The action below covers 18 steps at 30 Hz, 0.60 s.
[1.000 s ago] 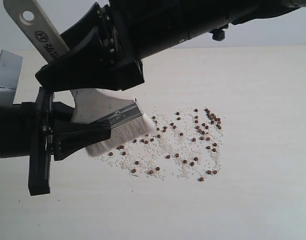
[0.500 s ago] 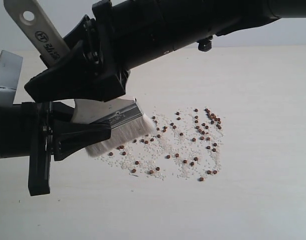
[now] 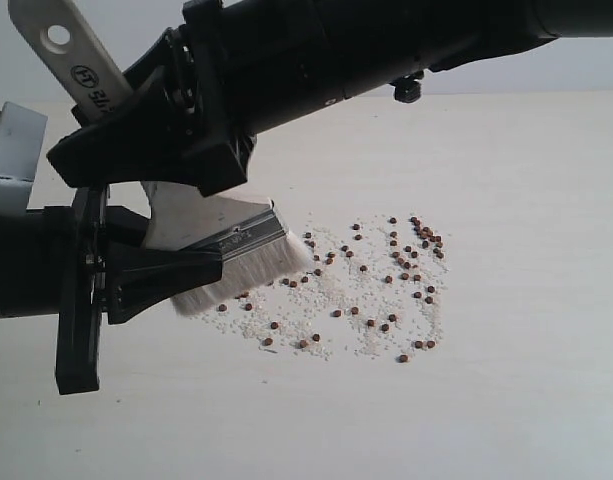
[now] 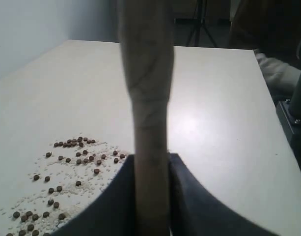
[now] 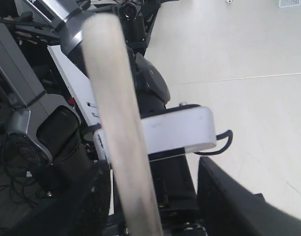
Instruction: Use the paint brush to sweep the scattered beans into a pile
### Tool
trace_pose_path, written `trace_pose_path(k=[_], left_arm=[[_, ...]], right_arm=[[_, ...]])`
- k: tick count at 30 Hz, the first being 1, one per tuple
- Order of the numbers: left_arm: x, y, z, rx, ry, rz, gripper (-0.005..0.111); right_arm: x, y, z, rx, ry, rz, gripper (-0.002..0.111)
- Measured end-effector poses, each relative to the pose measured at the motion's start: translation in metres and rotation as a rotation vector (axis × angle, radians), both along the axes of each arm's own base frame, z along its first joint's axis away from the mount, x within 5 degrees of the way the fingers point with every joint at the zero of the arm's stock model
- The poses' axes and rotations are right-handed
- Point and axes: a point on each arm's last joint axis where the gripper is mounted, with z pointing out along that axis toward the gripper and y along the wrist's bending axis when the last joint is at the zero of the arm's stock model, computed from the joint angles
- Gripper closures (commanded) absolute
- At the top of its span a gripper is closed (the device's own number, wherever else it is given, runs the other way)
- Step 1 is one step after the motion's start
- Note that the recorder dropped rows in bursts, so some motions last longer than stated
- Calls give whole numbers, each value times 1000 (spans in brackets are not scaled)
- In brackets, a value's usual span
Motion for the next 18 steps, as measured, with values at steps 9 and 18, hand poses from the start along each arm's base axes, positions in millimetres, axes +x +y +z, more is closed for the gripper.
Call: trace_pose_path(k=[9, 18], left_arm=[[-1, 0, 0, 6, -1, -9, 107], [-1, 0, -1, 7, -2, -11, 107]], right_arm=[[1, 1, 4, 40, 4, -12, 60], [3, 1, 3, 38, -2, -29, 60]])
